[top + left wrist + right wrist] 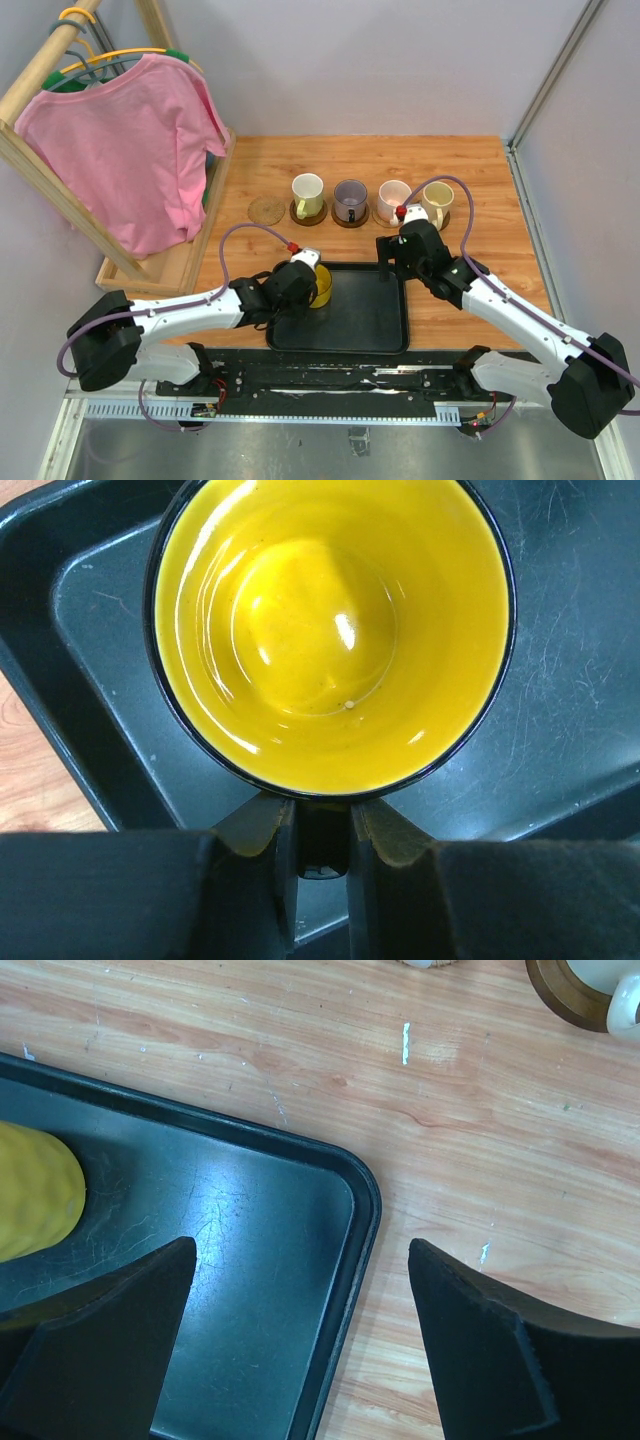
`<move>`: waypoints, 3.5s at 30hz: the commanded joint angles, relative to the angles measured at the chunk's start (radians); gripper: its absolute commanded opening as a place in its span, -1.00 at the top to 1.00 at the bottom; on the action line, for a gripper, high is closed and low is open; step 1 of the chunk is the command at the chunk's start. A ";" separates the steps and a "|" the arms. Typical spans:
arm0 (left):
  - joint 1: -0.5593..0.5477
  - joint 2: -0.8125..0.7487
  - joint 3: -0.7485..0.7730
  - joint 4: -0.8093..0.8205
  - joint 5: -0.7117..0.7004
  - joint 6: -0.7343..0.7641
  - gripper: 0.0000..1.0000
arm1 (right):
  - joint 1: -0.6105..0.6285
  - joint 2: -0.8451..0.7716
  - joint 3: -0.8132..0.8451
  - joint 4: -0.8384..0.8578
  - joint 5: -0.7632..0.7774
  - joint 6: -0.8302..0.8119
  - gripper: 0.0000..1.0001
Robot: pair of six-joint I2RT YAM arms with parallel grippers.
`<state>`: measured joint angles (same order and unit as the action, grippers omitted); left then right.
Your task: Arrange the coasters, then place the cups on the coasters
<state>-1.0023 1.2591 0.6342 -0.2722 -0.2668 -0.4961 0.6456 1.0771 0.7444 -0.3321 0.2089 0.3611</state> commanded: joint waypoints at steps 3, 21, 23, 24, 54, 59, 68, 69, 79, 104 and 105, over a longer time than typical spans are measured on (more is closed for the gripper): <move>-0.042 -0.026 0.105 -0.027 -0.102 0.016 0.99 | -0.002 -0.002 0.006 0.013 -0.004 -0.018 -0.76; -0.045 -0.104 0.254 -0.214 -0.383 0.061 0.99 | -0.003 -0.025 0.004 0.025 0.034 -0.026 -0.76; -0.008 -0.099 0.259 -0.220 -0.390 0.069 0.99 | -0.004 -0.029 0.003 0.024 0.038 -0.027 -0.77; 0.017 -0.101 0.253 -0.215 -0.386 0.074 0.99 | -0.003 -0.032 0.001 0.024 0.040 -0.028 -0.76; 0.680 0.312 0.365 0.326 0.018 0.327 0.99 | -0.014 -0.176 -0.032 0.035 0.210 -0.064 -0.76; 0.689 0.369 0.406 0.337 0.027 0.330 0.99 | -0.014 -0.157 -0.029 0.036 0.207 -0.061 -0.76; 0.714 0.420 0.414 0.369 0.054 0.317 0.99 | -0.015 -0.154 -0.030 0.035 0.210 -0.061 -0.76; 0.715 0.424 0.414 0.373 0.057 0.314 0.99 | -0.015 -0.153 -0.030 0.035 0.211 -0.062 -0.76; 0.717 0.445 0.414 0.389 0.086 0.294 0.99 | -0.015 -0.144 -0.028 0.035 0.210 -0.061 -0.76; 0.717 0.425 0.366 0.384 0.075 0.272 0.99 | -0.015 -0.147 -0.033 0.034 0.181 -0.044 -0.76; 0.717 0.425 0.364 0.384 0.075 0.271 0.99 | -0.015 -0.147 -0.034 0.034 0.180 -0.045 -0.76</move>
<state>-0.2909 1.7164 1.0000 0.0235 -0.1818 -0.2153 0.6441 0.9333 0.7105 -0.3111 0.3920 0.3099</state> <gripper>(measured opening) 0.224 0.880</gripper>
